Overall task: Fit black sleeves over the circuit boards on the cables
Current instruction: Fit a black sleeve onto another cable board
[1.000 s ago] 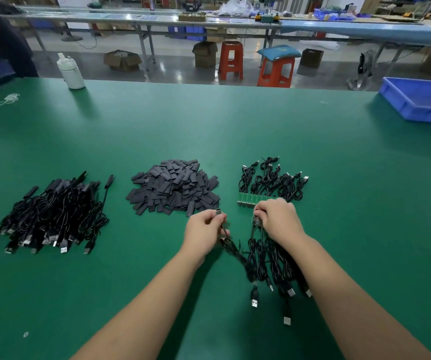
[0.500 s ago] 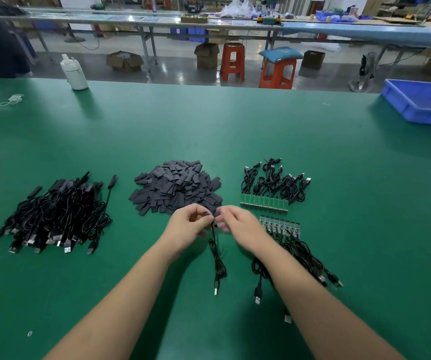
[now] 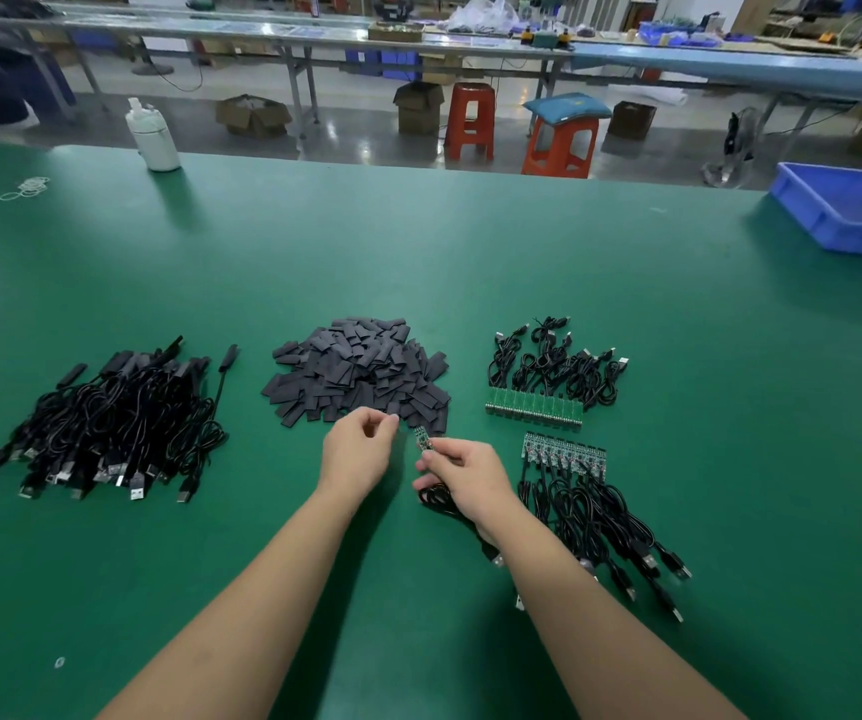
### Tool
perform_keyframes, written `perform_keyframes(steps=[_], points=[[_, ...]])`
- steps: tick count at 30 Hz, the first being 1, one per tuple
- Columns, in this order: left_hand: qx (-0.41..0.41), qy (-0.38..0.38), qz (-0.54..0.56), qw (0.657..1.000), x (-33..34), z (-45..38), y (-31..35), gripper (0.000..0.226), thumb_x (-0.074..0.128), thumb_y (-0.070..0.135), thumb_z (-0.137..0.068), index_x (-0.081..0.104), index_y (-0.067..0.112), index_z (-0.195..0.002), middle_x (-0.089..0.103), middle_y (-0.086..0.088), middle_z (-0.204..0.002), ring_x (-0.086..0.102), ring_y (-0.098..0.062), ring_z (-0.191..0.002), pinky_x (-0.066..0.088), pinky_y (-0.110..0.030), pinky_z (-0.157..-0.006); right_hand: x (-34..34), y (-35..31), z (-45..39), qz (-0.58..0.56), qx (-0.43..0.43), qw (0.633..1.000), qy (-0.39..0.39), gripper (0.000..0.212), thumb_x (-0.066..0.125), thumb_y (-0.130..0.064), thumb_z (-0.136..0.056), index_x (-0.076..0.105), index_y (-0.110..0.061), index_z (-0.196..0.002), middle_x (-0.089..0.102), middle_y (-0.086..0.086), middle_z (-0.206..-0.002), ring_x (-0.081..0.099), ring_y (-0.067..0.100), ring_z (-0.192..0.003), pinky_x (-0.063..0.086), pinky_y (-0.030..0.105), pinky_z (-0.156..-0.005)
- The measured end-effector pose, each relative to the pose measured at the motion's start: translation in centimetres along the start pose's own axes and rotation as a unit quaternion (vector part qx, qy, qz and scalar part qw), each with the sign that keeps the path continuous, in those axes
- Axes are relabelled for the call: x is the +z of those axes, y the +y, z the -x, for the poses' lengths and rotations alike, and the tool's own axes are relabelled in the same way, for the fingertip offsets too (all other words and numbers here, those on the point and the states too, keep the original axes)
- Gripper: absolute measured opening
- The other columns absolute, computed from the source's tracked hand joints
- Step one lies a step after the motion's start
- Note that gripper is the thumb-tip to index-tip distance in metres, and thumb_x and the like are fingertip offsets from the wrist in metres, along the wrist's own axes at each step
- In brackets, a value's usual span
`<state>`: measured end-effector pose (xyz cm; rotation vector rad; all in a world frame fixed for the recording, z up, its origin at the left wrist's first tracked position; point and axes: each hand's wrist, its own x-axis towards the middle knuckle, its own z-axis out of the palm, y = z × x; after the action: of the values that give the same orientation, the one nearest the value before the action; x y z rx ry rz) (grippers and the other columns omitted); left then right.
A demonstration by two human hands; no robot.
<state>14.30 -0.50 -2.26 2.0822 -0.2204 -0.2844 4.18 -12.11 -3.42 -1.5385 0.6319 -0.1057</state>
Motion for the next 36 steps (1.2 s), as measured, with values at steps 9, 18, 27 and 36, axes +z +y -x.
perform_keyframes(steps=[9, 18, 27, 36], points=[[-0.013, 0.053, -0.250, 0.967, 1.4, -1.8, -0.3, 0.030, 0.066, 0.056, -0.084, 0.065, 0.026, -0.088, 0.059, 0.003, -0.094, 0.058, -0.020, -0.078, 0.039, -0.028, -0.064, -1.3, 0.2, -1.7, 0.034, 0.015, 0.999, 0.003, 0.039, 0.067, -0.010, -0.092, 0.060, -0.002, -0.130, 0.078, 0.002, -0.081, 0.076, 0.022, -0.079, 0.057, 0.039, -0.092], [-0.021, 0.066, -0.205, 0.976, 1.6, -2.2, -0.3, 0.015, 0.069, 0.037, -0.085, 0.058, 0.026, -0.081, 0.056, 0.002, -0.093, 0.054, -0.019, -0.075, 0.039, -0.029, -0.065, -1.7, 0.4, -0.8, 0.050, -0.007, 0.999, -0.015, 0.030, 0.054, -0.005, -0.100, 0.052, -0.004, -0.130, 0.072, 0.005, -0.093, 0.075, 0.016, -0.079, 0.056, 0.039, -0.094], [0.132, -0.040, -0.132, 0.982, -0.9, 1.0, -2.7, 0.021, 0.065, 0.016, -0.082, 0.046, 0.026, -0.078, 0.057, 0.001, -0.060, 0.049, -0.011, -0.054, 0.043, -0.028, -0.056, -1.3, 0.4, -0.8, 0.090, -0.015, 0.995, -0.028, 0.029, 0.054, -0.003, -0.100, 0.058, -0.002, -0.128, 0.068, 0.005, -0.086, 0.070, 0.010, -0.072, 0.058, 0.025, -0.078], [0.225, -0.058, -0.202, 0.952, -2.0, 2.3, -4.4, 0.018, 0.075, 0.029, -0.084, 0.058, 0.021, -0.085, 0.059, 0.009, -0.083, 0.051, -0.011, -0.075, 0.041, -0.027, -0.068, -1.8, 0.2, -1.3, 0.093, 0.008, 0.994, -0.056, 0.030, 0.057, -0.012, -0.100, 0.063, -0.010, -0.129, 0.074, 0.002, -0.088, 0.073, 0.010, -0.076, 0.056, 0.031, -0.092]])
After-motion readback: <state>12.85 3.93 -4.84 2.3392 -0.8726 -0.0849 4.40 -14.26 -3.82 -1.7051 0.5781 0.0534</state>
